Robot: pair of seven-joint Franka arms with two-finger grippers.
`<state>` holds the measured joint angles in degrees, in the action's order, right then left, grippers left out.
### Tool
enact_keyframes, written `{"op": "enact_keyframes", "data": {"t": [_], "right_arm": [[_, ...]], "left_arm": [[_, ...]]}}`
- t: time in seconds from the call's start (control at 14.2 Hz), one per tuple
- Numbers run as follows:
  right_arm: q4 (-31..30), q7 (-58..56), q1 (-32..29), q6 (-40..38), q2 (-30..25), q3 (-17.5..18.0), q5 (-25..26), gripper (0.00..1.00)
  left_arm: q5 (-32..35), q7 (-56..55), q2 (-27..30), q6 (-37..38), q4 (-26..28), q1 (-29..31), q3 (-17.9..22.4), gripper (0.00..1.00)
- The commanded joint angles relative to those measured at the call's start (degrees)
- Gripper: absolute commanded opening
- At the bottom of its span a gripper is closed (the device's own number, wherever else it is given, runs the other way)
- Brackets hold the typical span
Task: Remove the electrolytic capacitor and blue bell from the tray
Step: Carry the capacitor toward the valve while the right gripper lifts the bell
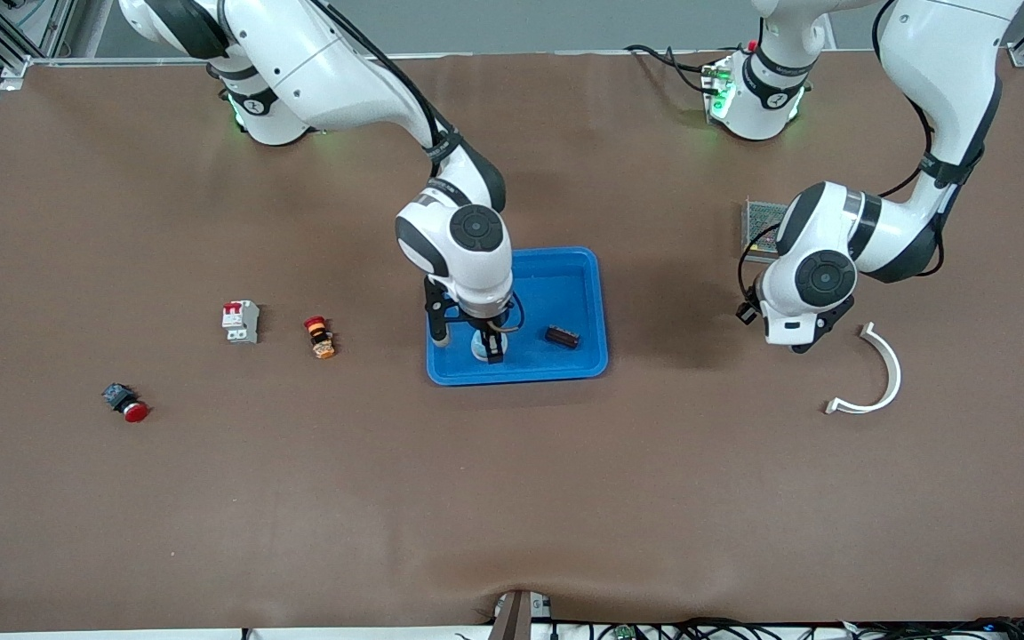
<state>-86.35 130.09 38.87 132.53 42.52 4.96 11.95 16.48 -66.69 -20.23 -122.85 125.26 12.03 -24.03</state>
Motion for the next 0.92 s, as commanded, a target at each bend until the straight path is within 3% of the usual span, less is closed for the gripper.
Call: {"op": "enact_keyframes", "data": {"t": [0.0,0.14,0.56,0.85], "right_arm": [[6.4,-6.5,-0.5,-8.1,0.0,0.6,-2.1,0.00],[8.0,-14.9,-1.7,-11.7,-0.8,0.8,-4.9,0.00],[8.1,-54.3,-7.7,-23.9,-6.1,0.6,-5.0,0.00],[8.0,-74.8,-13.4,-28.6,-9.0,0.3,-4.8,0.00]], "left_arm": [[1.4,1.4,1.9,-3.4,3.4,1.7,-0.8,0.00],[1.4,1.4,1.0,-4.8,3.9,2.0,-0.8,0.00],[1.7,1.5,-1.3,-8.5,4.2,3.7,-0.6,0.00],[2.3,1.5,-3.0,-10.6,4.2,4.0,-0.5,0.00]]}}
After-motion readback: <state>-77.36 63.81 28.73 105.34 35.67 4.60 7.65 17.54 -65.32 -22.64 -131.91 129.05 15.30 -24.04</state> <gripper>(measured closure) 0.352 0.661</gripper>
